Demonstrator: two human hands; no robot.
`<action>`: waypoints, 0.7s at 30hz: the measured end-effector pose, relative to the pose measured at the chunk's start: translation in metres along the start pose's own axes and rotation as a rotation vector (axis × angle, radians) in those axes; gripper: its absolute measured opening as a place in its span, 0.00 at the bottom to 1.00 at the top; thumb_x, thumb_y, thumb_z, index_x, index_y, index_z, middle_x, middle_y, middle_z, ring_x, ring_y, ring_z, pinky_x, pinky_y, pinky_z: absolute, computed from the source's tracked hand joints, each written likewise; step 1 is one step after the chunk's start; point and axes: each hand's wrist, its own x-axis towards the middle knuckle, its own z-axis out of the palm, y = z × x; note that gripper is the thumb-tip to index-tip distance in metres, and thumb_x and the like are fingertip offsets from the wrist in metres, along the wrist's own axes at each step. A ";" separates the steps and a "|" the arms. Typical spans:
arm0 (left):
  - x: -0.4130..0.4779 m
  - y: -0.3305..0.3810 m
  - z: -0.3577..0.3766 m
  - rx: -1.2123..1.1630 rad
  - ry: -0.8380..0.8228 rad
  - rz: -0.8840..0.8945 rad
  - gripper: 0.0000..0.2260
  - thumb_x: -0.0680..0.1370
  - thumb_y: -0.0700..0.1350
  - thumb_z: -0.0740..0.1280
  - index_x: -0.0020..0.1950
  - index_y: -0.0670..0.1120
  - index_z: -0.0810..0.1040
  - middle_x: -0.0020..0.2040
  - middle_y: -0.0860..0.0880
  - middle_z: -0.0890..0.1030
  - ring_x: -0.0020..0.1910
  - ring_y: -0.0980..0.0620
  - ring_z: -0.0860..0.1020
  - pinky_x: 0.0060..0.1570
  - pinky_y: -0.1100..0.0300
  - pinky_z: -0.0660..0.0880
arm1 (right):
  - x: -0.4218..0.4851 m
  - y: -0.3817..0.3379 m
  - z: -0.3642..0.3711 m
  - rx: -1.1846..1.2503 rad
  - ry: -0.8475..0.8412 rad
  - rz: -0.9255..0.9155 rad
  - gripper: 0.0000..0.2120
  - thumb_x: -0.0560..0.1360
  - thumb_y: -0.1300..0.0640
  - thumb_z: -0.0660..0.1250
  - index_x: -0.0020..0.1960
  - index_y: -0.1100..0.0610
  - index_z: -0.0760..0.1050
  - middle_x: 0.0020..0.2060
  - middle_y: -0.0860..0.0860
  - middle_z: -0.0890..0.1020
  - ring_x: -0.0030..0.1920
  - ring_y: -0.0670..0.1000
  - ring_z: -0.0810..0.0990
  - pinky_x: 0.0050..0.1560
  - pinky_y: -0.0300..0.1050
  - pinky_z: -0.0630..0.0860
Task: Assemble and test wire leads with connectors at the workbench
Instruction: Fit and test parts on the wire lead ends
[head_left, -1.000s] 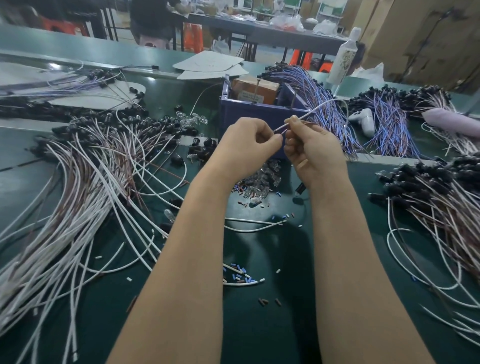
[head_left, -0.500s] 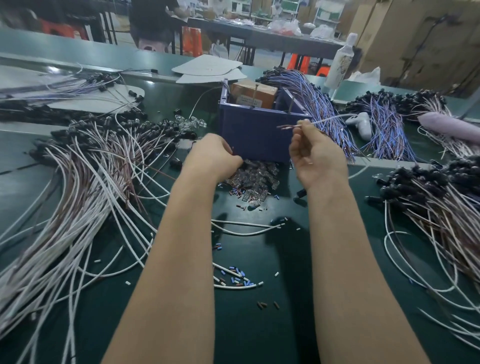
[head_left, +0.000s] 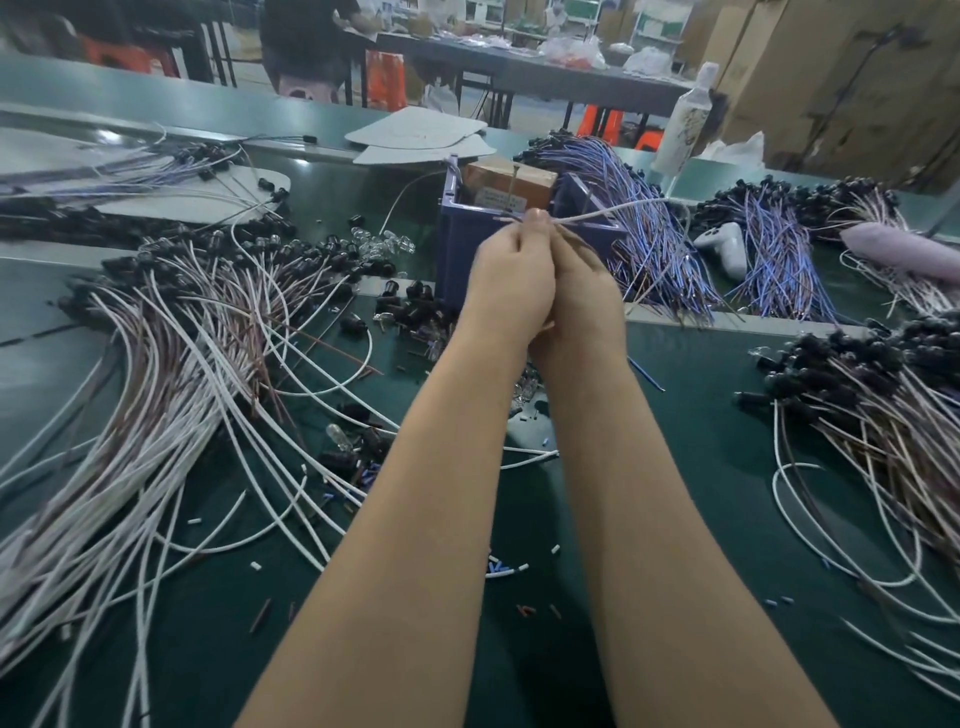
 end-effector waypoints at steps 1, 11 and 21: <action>0.000 0.001 -0.002 -0.076 0.045 -0.003 0.13 0.83 0.47 0.55 0.47 0.46 0.77 0.45 0.48 0.81 0.46 0.53 0.79 0.41 0.63 0.76 | -0.002 0.002 0.003 0.009 -0.013 0.001 0.06 0.75 0.62 0.69 0.39 0.57 0.78 0.29 0.51 0.82 0.32 0.49 0.80 0.34 0.39 0.78; 0.013 -0.007 -0.038 -0.062 0.188 0.100 0.14 0.83 0.41 0.57 0.39 0.48 0.75 0.37 0.50 0.77 0.34 0.57 0.74 0.33 0.65 0.73 | -0.003 -0.031 -0.011 -1.045 -0.198 -0.263 0.14 0.78 0.51 0.64 0.37 0.55 0.78 0.26 0.44 0.78 0.27 0.44 0.74 0.32 0.37 0.72; 0.012 -0.003 -0.036 0.221 0.011 0.211 0.09 0.82 0.41 0.58 0.48 0.45 0.77 0.39 0.49 0.80 0.37 0.56 0.79 0.49 0.59 0.76 | 0.010 -0.027 -0.030 -1.415 -0.288 -0.502 0.11 0.79 0.54 0.62 0.53 0.55 0.81 0.41 0.47 0.82 0.39 0.41 0.74 0.36 0.29 0.65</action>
